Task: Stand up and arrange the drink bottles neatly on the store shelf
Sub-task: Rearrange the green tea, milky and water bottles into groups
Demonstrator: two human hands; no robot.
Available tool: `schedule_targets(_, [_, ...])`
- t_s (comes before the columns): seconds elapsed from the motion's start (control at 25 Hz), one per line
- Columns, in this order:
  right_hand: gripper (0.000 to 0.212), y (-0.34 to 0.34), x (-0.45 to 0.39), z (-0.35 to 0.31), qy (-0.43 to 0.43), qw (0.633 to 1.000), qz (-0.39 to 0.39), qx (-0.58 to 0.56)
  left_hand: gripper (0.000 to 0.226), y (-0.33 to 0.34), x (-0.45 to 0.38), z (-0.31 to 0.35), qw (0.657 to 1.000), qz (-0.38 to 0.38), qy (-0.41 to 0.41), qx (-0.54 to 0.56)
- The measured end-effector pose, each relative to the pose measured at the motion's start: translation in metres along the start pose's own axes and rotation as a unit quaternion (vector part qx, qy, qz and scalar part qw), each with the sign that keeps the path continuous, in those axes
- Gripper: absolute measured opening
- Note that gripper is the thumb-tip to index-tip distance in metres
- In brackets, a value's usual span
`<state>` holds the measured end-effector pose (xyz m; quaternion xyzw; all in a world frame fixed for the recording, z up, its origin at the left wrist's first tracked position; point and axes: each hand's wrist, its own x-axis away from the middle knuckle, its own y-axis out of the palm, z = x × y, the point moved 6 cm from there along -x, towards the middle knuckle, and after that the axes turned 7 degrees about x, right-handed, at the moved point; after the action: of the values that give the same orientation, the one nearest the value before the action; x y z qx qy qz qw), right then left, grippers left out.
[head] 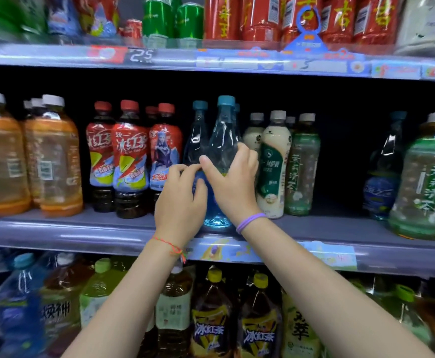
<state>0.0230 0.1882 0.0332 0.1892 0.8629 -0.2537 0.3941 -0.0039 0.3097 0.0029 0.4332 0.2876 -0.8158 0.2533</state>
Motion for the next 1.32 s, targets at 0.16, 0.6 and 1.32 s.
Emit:
schedule_targets(0.16, [0.065, -0.010, -0.003, 0.001, -0.009, 0.998, -0.053, 0.026, 0.038, -0.002, 0.005, 0.017, 0.997, 0.082, 0.011, 0.012])
schedule_targets(0.6, [0.041, -0.221, -0.001, 0.082, -0.164, 0.899, 0.176, 0.366, 0.007, 0.159, 0.025, 0.173, 0.975, -0.129, 0.057, 0.174])
schedule_targets(1.32, [0.072, -0.245, -0.011, 0.177, 0.042, 0.975, -0.093, 0.200, 0.054, 0.209, 0.043, 0.187, 0.987, -0.116, -0.105, -0.035])
